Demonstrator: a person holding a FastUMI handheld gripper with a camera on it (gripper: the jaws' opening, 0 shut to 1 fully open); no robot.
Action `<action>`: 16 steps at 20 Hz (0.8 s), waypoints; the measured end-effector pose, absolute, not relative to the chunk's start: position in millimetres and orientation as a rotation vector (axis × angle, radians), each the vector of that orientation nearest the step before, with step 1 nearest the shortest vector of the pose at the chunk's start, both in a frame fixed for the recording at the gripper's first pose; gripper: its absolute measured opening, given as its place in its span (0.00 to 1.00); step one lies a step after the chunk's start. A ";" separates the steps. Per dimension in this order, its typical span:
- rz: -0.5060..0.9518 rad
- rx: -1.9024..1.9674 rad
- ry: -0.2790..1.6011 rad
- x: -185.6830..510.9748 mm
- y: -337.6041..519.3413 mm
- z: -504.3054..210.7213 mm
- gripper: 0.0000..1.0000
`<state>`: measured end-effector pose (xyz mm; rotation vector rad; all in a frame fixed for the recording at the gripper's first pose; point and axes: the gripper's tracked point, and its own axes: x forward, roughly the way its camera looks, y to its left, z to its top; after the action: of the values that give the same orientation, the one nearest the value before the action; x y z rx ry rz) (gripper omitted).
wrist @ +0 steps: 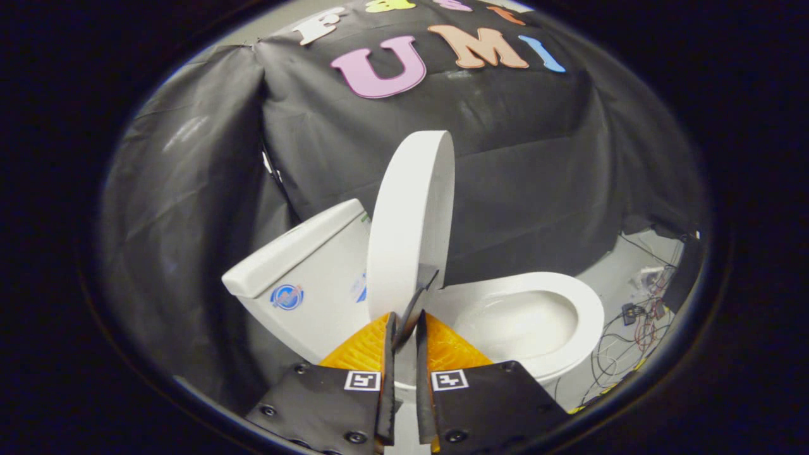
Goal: Open the toilet lid.
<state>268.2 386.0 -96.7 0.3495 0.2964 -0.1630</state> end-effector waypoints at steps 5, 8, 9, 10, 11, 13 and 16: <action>-0.113 0.338 0.272 284.9 413.6 -87.1 0.15; -0.088 0.302 0.273 295.1 428.2 -83.6 0.15; -0.082 0.292 0.271 297.2 433.3 -83.2 0.15; -0.076 0.281 0.271 299.8 437.2 -82.4 0.15; -0.070 0.273 0.271 301.3 440.9 -81.7 0.15; -0.059 0.262 0.270 305.8 448.4 -81.1 0.15; -0.057 0.223 0.271 310.8 459.7 -79.7 0.15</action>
<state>310.8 459.7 -79.7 0.2230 0.2708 -0.0570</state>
